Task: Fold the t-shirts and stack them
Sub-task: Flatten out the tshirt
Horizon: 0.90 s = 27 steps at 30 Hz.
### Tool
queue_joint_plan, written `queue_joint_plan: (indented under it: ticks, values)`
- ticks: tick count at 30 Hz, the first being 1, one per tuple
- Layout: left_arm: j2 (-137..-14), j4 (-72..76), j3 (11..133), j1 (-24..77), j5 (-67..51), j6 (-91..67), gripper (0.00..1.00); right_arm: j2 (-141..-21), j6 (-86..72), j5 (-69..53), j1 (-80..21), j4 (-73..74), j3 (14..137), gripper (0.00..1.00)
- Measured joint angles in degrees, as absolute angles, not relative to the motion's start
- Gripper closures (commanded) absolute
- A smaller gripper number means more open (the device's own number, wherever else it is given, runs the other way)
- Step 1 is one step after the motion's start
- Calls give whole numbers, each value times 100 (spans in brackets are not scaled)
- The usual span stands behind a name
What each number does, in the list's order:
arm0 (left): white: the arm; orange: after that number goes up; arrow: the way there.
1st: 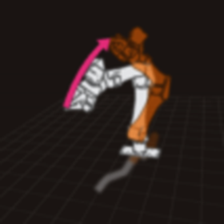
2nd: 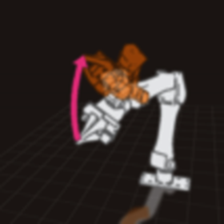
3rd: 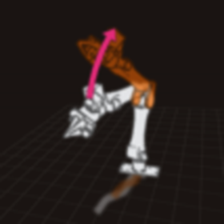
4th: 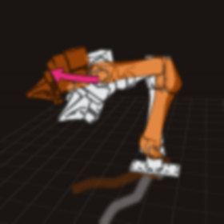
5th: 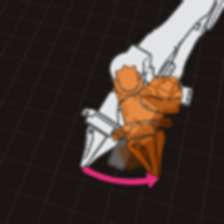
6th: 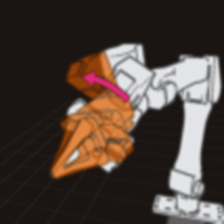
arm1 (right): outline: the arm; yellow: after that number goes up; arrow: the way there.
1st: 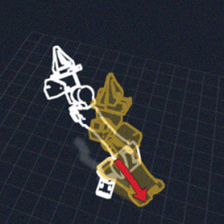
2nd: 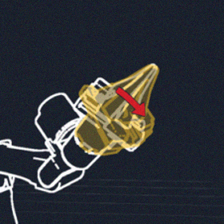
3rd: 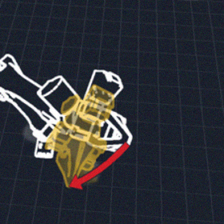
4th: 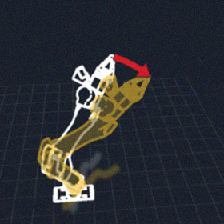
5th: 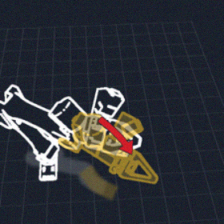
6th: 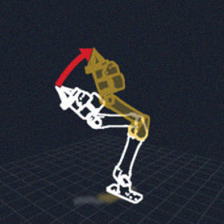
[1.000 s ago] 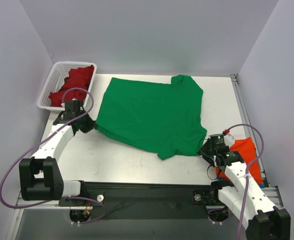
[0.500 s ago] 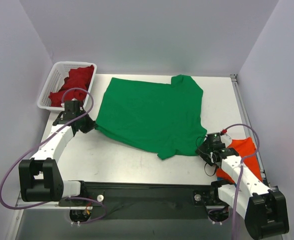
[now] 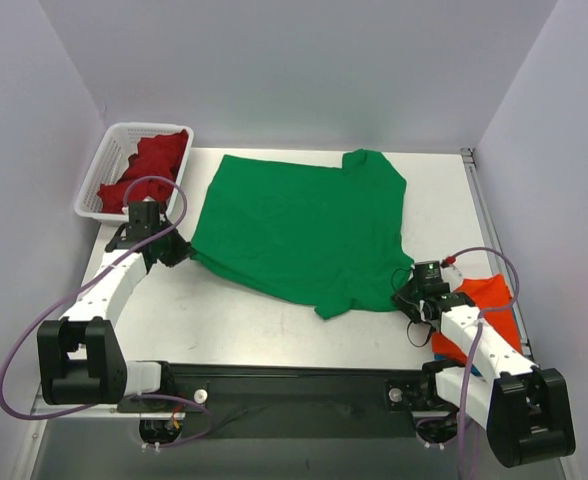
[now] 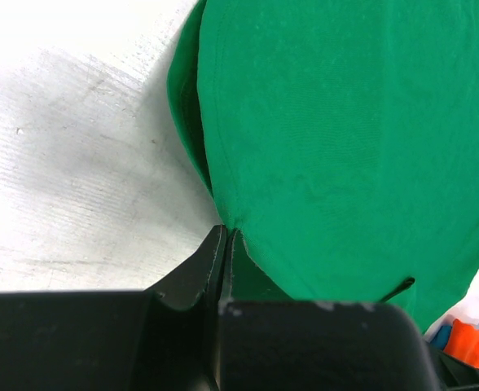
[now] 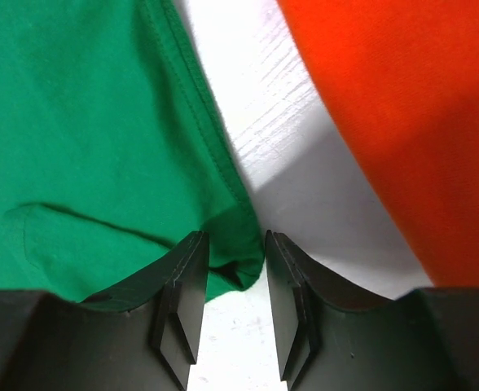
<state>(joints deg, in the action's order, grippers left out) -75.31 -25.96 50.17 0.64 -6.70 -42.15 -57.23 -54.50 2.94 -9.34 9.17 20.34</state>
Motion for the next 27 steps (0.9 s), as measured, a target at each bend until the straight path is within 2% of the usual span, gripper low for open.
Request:
queue_joint_plan:
  ticks: [3, 4, 6, 10, 14, 20, 27]
  values:
    - [-7531, -2596, 5011, 64, -672, -4215, 100, -5756, -5489, 213, -934, 781, 2001, 73]
    - [-7531, -2598, 5009, 64, -672, -4215, 100, -5758, -5494, 202, -934, 751, 1990, 85]
    - [-7529, -2596, 5004, 64, -672, -4213, 100, -5760, -5502, 132, -934, 722, 1944, 99]
    - [-7489, -2615, 4995, 64, -672, -4178, 100, -5684, -5481, 54, -917, 875, 1988, 100]
    - [-7319, -2783, 5026, 64, -661, -4080, 100, -5170, -5297, 23, -843, 1557, 2593, 100]
    - [-6783, -3439, 5795, -8, -648, -3907, 100, -4123, -4847, 82, -545, 2665, 4757, 100]
    - [-5833, -4163, 7520, -121, -676, -3822, 100, -3450, -4386, 287, -386, 3994, 7140, 100]
